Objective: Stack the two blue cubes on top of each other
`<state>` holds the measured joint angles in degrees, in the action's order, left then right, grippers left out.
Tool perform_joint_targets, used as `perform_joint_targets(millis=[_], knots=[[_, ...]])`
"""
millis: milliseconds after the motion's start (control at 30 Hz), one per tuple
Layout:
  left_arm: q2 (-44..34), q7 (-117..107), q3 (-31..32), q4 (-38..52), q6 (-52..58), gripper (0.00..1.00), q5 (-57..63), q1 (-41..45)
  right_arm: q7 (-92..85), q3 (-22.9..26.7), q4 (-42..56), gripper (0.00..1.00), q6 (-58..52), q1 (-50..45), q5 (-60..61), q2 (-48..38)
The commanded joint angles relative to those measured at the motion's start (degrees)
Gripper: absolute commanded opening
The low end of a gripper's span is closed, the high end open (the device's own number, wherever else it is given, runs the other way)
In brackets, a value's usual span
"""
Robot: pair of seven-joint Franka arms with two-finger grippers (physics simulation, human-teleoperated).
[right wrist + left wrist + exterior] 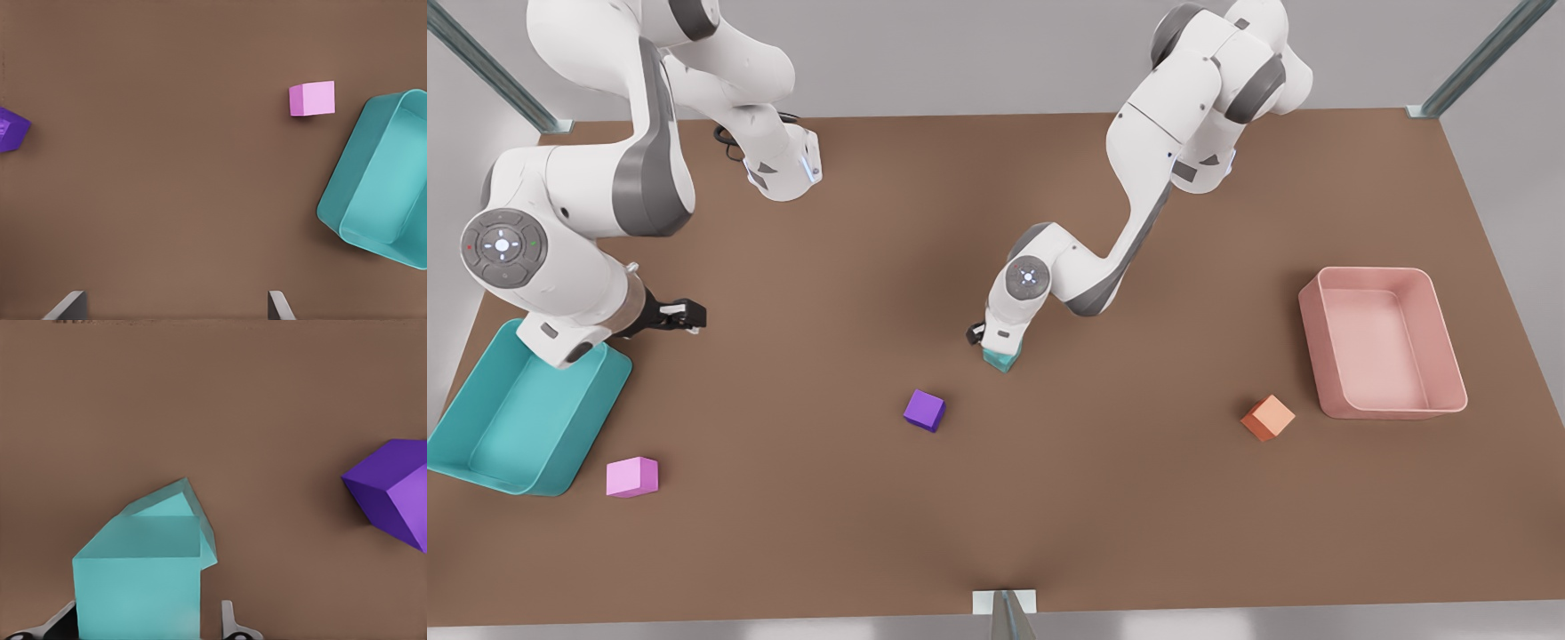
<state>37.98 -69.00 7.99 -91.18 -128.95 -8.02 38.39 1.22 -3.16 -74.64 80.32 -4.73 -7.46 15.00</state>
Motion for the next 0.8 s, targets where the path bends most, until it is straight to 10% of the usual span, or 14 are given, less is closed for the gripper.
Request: perform_joint_targets(millis=[0, 267, 400, 500, 567, 767], knots=[[-0.27, -2.19, 0.01, 0.12, 0.01, 1.00, -0.07, -0.07, 0.18, 0.00, 0.03, 1.00, 0.01, -0.02, -0.01, -0.06], [-5.28, 3.34, -0.08, 3.55, 11.70, 1.00, 5.56, -6.75, 0.27, 0.00, 0.11, 1.00, 0.01, -0.11, -0.28, 0.03], [-6.16, 36.29, -0.26, 27.10, 55.90, 1.00, 6.26, -19.66, 0.27, -0.09, 0.11, 1.00, 0.01, -0.11, -0.28, 0.03], [-7.30, 48.60, -0.17, 35.37, 69.54, 0.97, 6.53, -28.37, 0.27, 0.00, 0.11, 1.00, 0.01, -0.11, -0.28, 0.03], [-27.51, 58.37, -4.47, 6.11, 52.66, 1.00, 6.26, -28.81, 0.27, 0.00, 0.11, 1.00, 0.01, -0.11, -0.28, 0.03], [-26.29, 58.37, -6.85, 9.00, 56.18, 1.00, 3.54, -28.46, 0.27, 0.00, 0.73, 1.00, 0.01, -0.02, 0.25, 0.12]])
